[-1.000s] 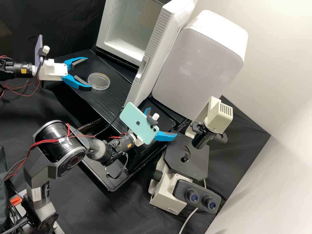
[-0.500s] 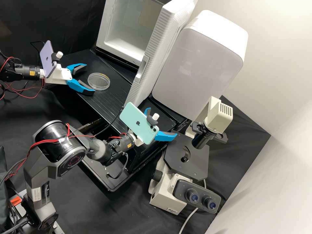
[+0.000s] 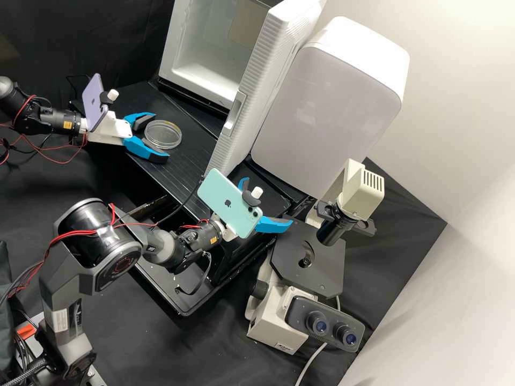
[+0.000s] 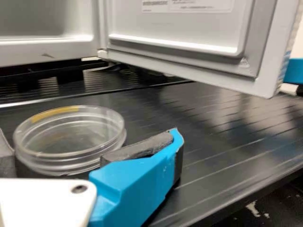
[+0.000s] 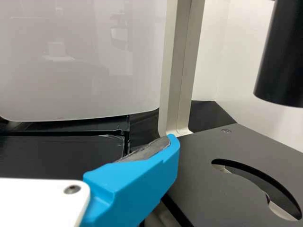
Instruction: Place the petri dish in the incubator
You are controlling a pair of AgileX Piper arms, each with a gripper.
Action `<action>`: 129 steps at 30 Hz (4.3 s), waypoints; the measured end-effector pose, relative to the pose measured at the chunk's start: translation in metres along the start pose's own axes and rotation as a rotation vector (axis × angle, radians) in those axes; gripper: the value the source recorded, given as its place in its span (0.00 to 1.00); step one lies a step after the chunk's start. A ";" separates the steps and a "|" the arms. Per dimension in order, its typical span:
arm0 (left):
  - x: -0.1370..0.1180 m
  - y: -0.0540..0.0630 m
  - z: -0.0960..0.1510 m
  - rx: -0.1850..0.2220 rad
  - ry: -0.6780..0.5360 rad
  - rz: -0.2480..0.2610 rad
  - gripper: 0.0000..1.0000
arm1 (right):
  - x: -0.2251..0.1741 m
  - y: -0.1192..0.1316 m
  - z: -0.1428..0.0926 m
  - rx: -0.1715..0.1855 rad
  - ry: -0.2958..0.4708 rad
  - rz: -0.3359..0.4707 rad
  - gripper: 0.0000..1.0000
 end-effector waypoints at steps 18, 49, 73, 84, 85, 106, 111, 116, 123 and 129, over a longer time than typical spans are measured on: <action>0.007 0.001 -0.002 0.020 0.009 0.008 1.00 | 0.000 0.000 0.000 0.000 0.000 0.000 1.00; 0.018 0.003 -0.010 0.084 0.065 0.036 1.00 | 0.000 0.000 0.000 0.000 0.000 0.000 1.00; 0.019 0.003 -0.016 0.015 0.098 0.037 0.00 | 0.000 0.000 0.000 0.000 0.000 0.000 1.00; 0.019 0.004 -0.019 -0.002 0.091 0.034 0.00 | 0.000 0.000 0.000 0.000 0.000 0.000 1.00; 0.018 0.004 -0.019 -0.005 0.092 0.034 0.00 | 0.000 0.000 0.000 0.000 0.000 0.000 1.00; 0.019 0.003 -0.018 -0.010 0.075 0.029 0.00 | 0.000 0.000 0.000 0.000 0.000 0.000 1.00; 0.019 0.003 -0.018 -0.010 0.075 0.029 0.00 | 0.000 0.000 0.000 0.000 0.000 0.000 1.00; 0.019 0.003 -0.018 -0.010 0.074 0.031 0.00 | 0.000 0.000 0.000 0.000 0.000 0.000 1.00; 0.019 0.003 -0.018 -0.010 0.074 0.033 0.00 | 0.000 0.000 0.000 0.000 0.000 0.000 1.00; 0.019 0.003 -0.018 -0.010 0.074 0.033 0.00 | 0.000 0.000 0.000 0.000 0.000 0.000 1.00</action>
